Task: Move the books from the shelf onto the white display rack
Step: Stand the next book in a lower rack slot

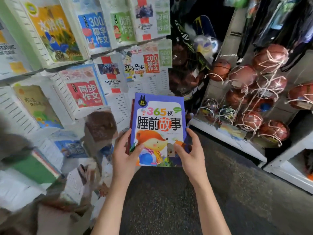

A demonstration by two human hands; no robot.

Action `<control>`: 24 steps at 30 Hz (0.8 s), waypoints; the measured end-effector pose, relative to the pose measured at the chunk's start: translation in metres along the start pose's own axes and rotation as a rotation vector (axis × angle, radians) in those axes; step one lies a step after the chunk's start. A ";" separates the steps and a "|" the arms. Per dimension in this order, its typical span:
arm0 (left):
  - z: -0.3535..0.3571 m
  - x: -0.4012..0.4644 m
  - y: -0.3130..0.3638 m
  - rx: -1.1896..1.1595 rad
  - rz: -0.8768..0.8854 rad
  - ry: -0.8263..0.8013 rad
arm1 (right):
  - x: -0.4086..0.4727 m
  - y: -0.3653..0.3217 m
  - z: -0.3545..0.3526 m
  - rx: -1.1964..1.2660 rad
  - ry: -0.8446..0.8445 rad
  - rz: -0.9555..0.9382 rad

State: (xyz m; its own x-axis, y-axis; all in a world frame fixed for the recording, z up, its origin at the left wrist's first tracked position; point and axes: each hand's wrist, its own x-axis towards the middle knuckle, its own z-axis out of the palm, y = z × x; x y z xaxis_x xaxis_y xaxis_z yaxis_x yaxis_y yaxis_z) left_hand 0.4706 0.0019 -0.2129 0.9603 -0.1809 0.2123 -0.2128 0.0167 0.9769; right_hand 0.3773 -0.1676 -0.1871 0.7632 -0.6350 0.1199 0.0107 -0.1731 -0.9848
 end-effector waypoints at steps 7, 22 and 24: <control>0.027 0.049 -0.037 0.135 -0.027 0.115 | 0.089 0.034 0.017 -0.174 -0.240 -0.110; 0.048 0.198 -0.127 0.229 -0.114 0.283 | 0.235 0.096 0.109 -0.397 -0.368 -0.257; 0.053 0.214 -0.142 0.269 -0.160 0.319 | 0.248 0.108 0.120 -0.386 -0.374 -0.230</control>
State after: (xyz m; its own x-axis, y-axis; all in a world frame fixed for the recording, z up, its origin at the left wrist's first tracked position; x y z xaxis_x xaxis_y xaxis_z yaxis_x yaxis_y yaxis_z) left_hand 0.6969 -0.0912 -0.3071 0.9836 0.1526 0.0966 -0.0559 -0.2512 0.9663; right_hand 0.6450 -0.2533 -0.2783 0.9461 -0.2516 0.2037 0.0204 -0.5816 -0.8132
